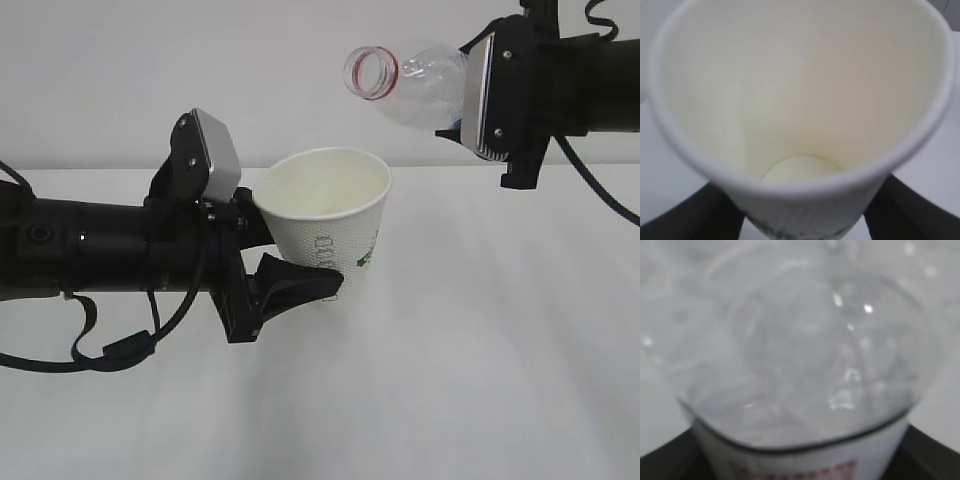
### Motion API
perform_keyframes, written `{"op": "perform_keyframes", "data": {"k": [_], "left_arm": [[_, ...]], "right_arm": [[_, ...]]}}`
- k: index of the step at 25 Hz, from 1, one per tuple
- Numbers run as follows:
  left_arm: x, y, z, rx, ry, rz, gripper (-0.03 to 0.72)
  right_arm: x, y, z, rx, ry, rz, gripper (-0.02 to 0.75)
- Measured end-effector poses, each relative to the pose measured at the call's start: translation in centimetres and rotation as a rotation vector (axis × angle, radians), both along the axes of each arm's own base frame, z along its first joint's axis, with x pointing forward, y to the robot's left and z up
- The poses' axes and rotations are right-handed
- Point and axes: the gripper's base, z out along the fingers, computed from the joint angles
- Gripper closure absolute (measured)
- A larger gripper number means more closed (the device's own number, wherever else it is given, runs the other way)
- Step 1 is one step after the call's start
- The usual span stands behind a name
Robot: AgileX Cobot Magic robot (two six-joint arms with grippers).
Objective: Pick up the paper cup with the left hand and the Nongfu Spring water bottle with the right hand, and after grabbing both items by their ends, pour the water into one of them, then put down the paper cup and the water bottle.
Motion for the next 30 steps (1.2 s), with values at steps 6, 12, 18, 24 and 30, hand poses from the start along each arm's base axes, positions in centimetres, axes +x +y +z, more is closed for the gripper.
{"op": "perform_keyframes", "data": {"k": [6,12,18,24,30], "left_arm": [[-0.3,-0.1,0.0,-0.001,-0.01,-0.042,0.195],[-0.4,-0.1,0.0,0.001,-0.007,-0.047,0.195],[-0.4,-0.1,0.0,0.003,-0.008,-0.049,0.196],[-0.4,-0.1,0.0,0.002,-0.01,-0.054,0.196],[-0.7,-0.2,0.0,0.006,-0.002,-0.089,0.196]], "right_arm": [[0.3,0.1,0.9,-0.019,-0.042,0.011,0.214],[0.4,0.1,1.0,-0.09,-0.087,0.04,0.214],[0.4,0.0,0.9,-0.16,-0.123,0.059,0.214],[0.4,0.0,0.9,-0.176,-0.132,0.066,0.215],[0.6,0.0,1.3,-0.19,-0.154,0.07,0.215]]}}
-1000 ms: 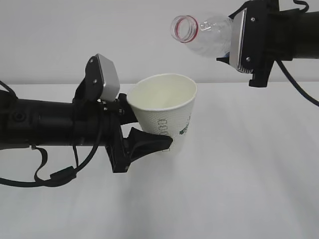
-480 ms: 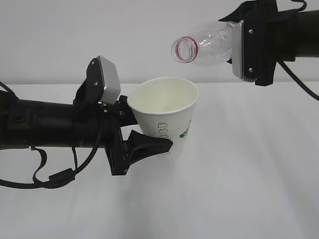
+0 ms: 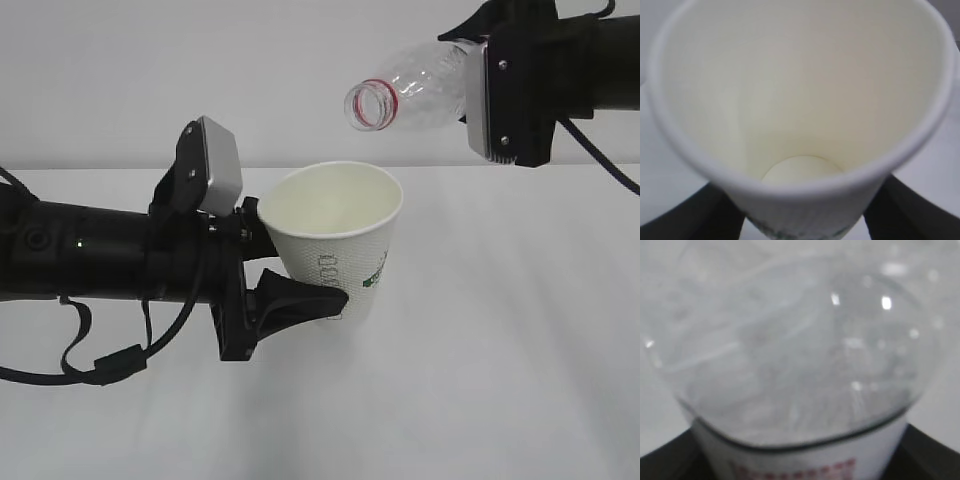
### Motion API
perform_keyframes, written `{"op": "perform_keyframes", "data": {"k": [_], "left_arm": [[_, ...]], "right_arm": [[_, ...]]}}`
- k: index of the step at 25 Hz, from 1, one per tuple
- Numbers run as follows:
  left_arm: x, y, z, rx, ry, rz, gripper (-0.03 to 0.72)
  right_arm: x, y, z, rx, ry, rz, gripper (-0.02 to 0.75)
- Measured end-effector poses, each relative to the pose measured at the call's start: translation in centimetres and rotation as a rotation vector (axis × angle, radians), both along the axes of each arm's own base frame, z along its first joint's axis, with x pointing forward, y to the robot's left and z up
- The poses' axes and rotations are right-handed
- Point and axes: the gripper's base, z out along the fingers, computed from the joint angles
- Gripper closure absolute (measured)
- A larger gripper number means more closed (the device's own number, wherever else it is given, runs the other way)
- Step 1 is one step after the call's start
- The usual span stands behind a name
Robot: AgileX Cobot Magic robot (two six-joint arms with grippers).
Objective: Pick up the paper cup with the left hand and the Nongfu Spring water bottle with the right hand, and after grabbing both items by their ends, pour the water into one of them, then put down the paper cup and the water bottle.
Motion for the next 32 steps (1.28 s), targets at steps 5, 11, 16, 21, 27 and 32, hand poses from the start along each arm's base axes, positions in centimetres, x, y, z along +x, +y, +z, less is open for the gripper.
{"op": "perform_keyframes", "data": {"k": [5,11,16,21,27,32], "left_arm": [[-0.09,-0.01,-0.02,0.001,0.007,-0.008,0.196],[-0.17,-0.07,0.07,-0.011,0.01,-0.016,0.196],[-0.12,-0.06,0.07,-0.012,0.012,-0.01,0.197],[-0.11,-0.05,0.07,-0.011,0.012,-0.009,0.197],[-0.08,-0.03,0.02,-0.006,0.012,-0.005,0.197],[-0.05,-0.01,-0.01,-0.001,0.012,-0.002,0.197]], "right_arm": [[0.28,0.06,0.82,0.002,-0.027,0.001,0.215],[0.35,0.07,1.04,-0.028,-0.052,0.013,0.215],[0.35,0.07,1.04,-0.04,-0.059,0.018,0.215],[0.35,0.07,1.04,-0.052,-0.066,0.022,0.215],[0.35,0.07,1.04,-0.057,-0.069,0.024,0.215],[0.35,0.07,1.04,-0.059,-0.07,0.025,0.215]]}}
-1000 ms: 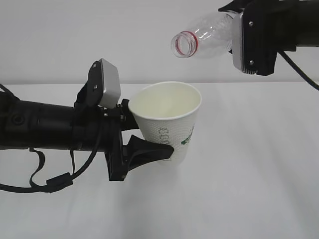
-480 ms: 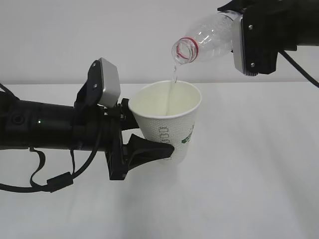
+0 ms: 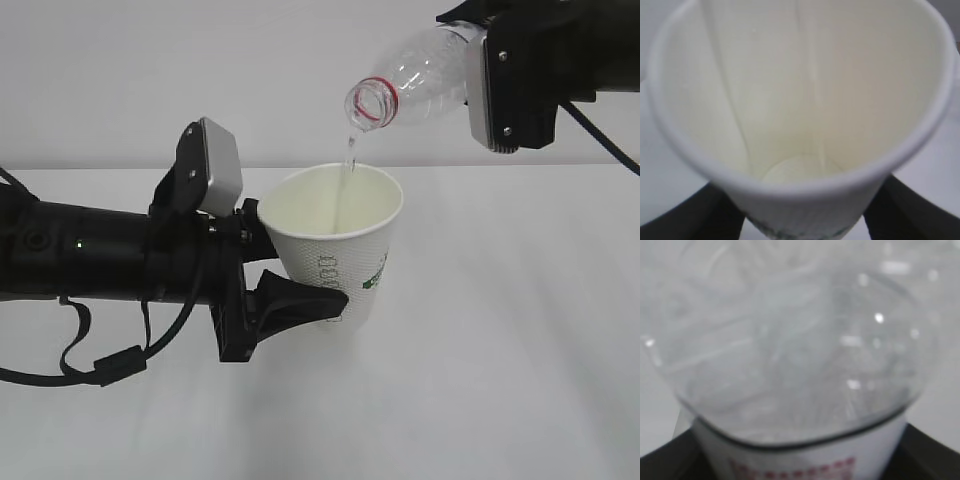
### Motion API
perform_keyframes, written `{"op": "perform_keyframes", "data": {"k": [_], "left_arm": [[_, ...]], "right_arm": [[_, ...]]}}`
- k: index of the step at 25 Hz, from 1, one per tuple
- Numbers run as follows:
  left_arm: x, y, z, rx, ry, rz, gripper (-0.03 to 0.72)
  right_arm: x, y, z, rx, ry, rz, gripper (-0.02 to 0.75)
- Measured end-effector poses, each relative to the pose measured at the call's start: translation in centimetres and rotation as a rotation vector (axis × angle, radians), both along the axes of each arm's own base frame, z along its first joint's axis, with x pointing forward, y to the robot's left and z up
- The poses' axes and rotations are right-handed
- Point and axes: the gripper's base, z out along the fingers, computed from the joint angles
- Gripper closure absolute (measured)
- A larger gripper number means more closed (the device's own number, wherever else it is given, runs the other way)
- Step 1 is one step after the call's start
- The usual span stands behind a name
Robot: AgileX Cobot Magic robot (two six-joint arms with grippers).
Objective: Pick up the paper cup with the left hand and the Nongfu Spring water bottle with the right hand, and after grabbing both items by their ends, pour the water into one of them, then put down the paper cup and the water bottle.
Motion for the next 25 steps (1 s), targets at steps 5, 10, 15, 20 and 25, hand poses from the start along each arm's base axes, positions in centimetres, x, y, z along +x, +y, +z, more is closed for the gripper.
{"op": "perform_keyframes", "data": {"k": [5,10,15,20,25], "left_arm": [[-0.16,0.01,-0.12,0.017,-0.009,-0.023,0.197],[-0.16,0.02,-0.14,0.019,-0.009,-0.023,0.197],[-0.16,0.02,-0.15,0.02,-0.01,-0.023,0.197],[-0.16,0.02,-0.17,0.022,-0.01,-0.023,0.197],[-0.16,0.02,-0.17,0.022,-0.01,-0.023,0.197]], "right_arm": [[0.0,0.0,0.0,0.0,0.0,0.0,0.215],[0.0,0.0,0.0,0.0,0.0,0.0,0.215],[0.0,0.0,0.0,0.0,0.0,0.0,0.215],[0.0,0.0,0.0,-0.001,-0.001,0.0,0.215],[0.0,0.0,0.0,-0.001,-0.001,0.0,0.215]]}}
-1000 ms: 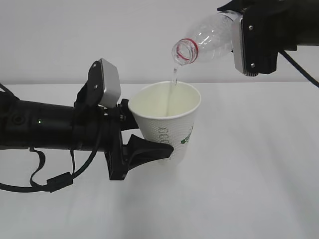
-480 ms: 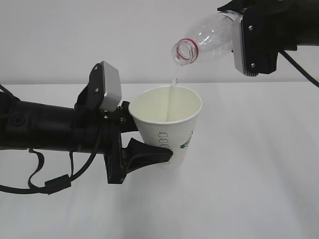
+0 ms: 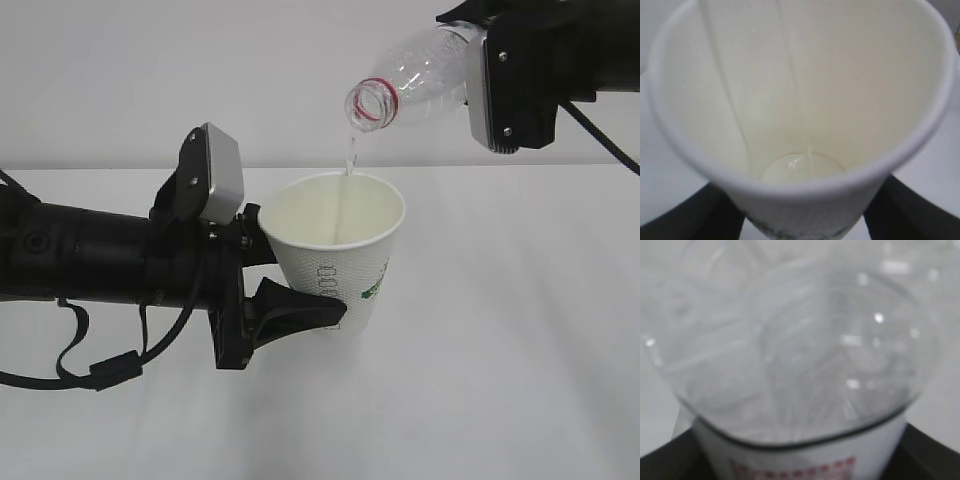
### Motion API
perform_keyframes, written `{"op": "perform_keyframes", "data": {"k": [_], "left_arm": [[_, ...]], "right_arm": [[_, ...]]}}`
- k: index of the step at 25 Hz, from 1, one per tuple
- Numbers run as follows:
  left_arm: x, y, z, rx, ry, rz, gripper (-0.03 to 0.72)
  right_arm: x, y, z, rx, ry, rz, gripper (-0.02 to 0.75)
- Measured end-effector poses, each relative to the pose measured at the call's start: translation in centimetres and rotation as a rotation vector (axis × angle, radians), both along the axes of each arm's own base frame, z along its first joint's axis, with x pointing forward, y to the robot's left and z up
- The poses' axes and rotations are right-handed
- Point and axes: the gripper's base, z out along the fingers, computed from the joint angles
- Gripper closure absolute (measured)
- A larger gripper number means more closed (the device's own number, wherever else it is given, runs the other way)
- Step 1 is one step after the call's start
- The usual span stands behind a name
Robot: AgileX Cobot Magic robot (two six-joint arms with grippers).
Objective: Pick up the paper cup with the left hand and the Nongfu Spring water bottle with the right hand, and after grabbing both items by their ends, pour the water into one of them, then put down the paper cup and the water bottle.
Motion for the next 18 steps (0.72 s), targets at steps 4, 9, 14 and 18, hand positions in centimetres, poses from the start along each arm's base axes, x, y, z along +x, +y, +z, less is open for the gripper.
{"op": "perform_keyframes", "data": {"k": [4,9,14,18], "left_arm": [[0.0,0.0,0.0,0.0,0.0,0.0,0.197],[0.0,0.0,0.0,0.0,0.0,0.0,0.197],[0.0,0.0,0.0,0.0,0.0,0.0,0.197],[0.0,0.0,0.0,0.0,0.0,0.0,0.197]], "right_arm": [[0.0,0.0,0.0,0.0,0.0,0.0,0.215],[0.0,0.0,0.0,-0.004,-0.002,0.001,0.215],[0.0,0.0,0.0,-0.02,-0.011,0.007,0.215],[0.0,0.0,0.0,-0.023,-0.013,0.008,0.215]]}}
